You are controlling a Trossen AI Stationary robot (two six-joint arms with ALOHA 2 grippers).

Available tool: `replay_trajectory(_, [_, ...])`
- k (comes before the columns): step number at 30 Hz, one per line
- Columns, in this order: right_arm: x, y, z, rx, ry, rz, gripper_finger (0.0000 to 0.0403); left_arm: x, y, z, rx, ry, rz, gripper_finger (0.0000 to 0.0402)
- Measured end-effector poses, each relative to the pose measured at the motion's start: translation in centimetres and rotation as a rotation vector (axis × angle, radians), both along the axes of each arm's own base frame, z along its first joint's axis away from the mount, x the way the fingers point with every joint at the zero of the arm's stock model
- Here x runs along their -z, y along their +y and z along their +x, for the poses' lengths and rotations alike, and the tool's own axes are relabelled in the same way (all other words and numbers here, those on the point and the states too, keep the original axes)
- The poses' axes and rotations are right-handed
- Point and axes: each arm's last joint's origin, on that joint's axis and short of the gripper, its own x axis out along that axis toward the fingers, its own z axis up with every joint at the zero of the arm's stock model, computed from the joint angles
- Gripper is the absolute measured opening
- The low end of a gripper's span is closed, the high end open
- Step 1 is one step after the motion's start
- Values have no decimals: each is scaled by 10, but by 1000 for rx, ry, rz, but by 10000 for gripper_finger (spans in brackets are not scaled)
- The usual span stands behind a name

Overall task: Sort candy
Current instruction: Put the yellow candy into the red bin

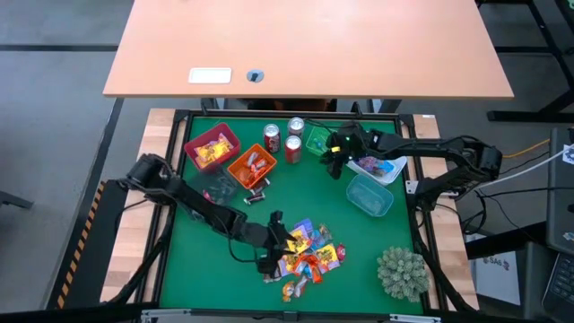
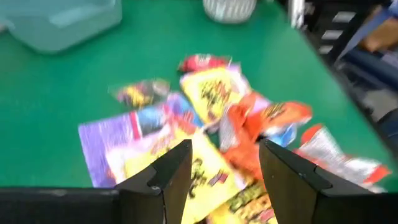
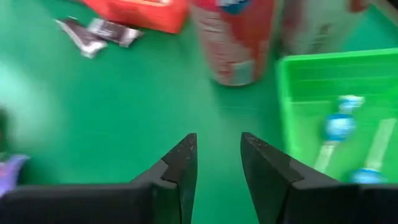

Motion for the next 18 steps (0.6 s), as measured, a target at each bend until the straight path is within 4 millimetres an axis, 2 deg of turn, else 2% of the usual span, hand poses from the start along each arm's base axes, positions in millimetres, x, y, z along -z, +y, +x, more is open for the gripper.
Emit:
replay_trajectory(3, [0,10,4,-37,-9,33,112,13,0,2,-23,26,25,176])
replay_trajectory(11, [-1,61,19,-217,-11,25,92,42,1,2,-47,101,72,176])
replay_trajectory(18, [-1,101,23,-299,-11,26,87,47,1,3,-56,107,81,161])
